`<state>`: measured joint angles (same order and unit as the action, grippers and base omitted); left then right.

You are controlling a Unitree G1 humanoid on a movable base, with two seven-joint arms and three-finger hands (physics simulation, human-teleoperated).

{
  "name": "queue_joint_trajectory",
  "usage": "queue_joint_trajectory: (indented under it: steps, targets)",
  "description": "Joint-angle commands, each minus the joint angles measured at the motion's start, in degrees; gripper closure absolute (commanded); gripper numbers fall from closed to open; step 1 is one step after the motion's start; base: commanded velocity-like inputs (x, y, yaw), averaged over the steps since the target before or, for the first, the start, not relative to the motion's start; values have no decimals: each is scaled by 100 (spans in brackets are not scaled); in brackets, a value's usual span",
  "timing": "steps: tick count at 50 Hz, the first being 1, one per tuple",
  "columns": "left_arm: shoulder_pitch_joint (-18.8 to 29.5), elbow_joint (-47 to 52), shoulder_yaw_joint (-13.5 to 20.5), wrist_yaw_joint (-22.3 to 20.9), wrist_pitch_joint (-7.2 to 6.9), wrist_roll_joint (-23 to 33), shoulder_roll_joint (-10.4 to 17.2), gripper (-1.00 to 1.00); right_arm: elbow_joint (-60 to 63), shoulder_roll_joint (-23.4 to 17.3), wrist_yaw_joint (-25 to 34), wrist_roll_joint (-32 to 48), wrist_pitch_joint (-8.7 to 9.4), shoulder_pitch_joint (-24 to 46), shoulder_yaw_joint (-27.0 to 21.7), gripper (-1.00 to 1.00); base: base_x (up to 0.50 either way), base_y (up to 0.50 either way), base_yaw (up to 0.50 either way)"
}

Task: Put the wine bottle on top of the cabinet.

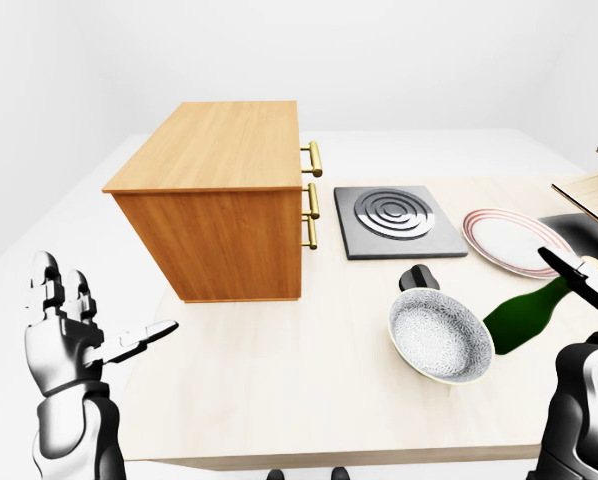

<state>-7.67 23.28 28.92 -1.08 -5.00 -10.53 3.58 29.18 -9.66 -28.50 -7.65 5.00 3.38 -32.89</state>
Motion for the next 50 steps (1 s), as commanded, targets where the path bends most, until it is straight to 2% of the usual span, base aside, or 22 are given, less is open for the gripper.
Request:
queue_joint_trajectory:
  steps: [1,13,21,27,40,50]
  targets:
    - [-11,-11,10,-8,0,11,-4,-100,-55,-112,235,388,0,55,-164,-100,0,0,0]
    - [-16,-37,9,-16,0,24,-2,-100,-83,-203,706,975,0,91,-155,-100,0,0,0]
    - [-18,-38,11,-14,0,30,-6,-100,-220,-356,1336,1444,0,46,34,-100,0,0,0]
    - [-26,12,36,-18,0,33,-9,-100,-273,-287,1626,1698,0,86,-33,-100,0,0,0]
    - [-26,6,52,-22,0,37,-7,-100,-754,-95,1697,1611,0,28,-181,-100,0,0,0]
    - [-25,12,67,-26,0,24,-7,-100,-909,-128,1597,1457,0,-32,-211,-100,0,0,0]
